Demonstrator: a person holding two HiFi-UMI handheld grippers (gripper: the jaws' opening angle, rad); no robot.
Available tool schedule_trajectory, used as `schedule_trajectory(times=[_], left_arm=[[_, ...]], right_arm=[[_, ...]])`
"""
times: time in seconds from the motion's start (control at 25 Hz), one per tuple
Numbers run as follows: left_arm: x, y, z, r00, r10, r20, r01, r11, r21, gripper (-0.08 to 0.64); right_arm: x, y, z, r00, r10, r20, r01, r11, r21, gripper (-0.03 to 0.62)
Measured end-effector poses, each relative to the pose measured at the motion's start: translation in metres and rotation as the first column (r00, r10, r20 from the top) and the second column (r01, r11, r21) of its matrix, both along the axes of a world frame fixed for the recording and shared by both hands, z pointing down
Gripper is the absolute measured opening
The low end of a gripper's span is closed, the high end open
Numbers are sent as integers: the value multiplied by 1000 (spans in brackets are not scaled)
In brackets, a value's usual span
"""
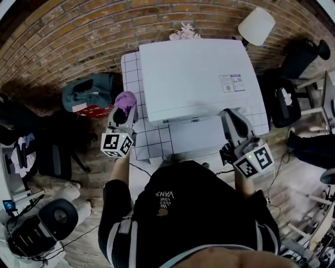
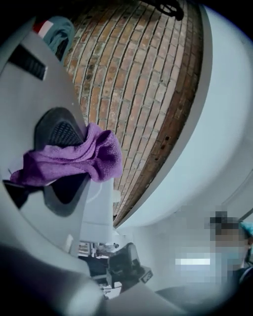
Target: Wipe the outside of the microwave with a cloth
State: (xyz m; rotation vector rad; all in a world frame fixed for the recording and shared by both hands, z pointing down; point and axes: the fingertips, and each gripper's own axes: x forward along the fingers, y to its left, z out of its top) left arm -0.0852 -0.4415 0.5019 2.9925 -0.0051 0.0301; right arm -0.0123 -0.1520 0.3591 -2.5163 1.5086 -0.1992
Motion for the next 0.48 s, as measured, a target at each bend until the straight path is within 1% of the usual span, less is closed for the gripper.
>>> schedule_trajectory(times=[0.08,0.2,0.36,0.44,0.48], left_arm=[[-20,19,-10,1000,-31,-4,31,999,9,140],[-48,49,-25,995,-103,-12,103,995,16,141],[-87,89,-44,972,-232,-21,233,972,15,141],[-101,115,-52,962,-272,-27,273,962,20,140],[-104,131,-56,960,-280,-29,280,959,28,141]], right_arm=[[-2,20,-1,1000,-13,1,13,1000,15,5],[-1,55,-3,1000,-25,-1,25,999,33,5],[3,108,-2,999,-32,5,32,998,61,5],[7,137,0,999,-35,6,34,997,66,5],[9,151,1,999,-37,4,37,997,68,5]])
